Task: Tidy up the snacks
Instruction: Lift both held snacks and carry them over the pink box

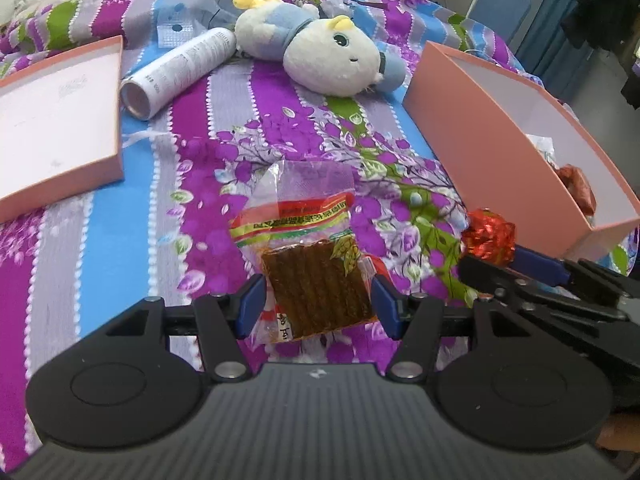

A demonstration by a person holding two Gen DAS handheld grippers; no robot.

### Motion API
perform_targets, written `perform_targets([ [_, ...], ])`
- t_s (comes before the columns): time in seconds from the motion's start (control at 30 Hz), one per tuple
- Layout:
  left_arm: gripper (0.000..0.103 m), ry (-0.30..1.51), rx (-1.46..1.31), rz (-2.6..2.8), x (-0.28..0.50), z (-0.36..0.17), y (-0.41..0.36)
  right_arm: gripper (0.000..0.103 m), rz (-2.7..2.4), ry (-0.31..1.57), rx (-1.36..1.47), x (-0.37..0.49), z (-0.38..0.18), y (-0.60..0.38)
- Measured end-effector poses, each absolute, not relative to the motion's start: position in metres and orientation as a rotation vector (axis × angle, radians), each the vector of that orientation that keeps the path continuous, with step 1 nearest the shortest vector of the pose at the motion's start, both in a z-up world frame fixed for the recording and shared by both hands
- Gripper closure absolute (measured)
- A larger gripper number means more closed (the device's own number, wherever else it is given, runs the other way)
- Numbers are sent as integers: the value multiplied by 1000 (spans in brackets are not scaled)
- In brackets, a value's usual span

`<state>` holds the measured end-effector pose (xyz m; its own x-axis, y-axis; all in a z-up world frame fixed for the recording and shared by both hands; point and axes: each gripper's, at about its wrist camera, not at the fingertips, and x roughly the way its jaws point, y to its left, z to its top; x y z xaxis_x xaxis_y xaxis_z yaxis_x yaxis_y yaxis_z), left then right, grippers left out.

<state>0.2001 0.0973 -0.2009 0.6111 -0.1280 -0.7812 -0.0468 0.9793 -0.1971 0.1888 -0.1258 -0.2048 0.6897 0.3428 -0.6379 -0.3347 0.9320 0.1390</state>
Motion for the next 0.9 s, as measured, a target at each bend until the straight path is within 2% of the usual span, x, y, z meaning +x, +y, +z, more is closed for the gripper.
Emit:
perform_targets([
  [0.57,40,797,-219,-98,117,-105,60,49,414,612,31,107,-124,-160],
  [0.9,39,710,-201,-178,97,-47,28,49,328,548,72,76,-82,-202],
])
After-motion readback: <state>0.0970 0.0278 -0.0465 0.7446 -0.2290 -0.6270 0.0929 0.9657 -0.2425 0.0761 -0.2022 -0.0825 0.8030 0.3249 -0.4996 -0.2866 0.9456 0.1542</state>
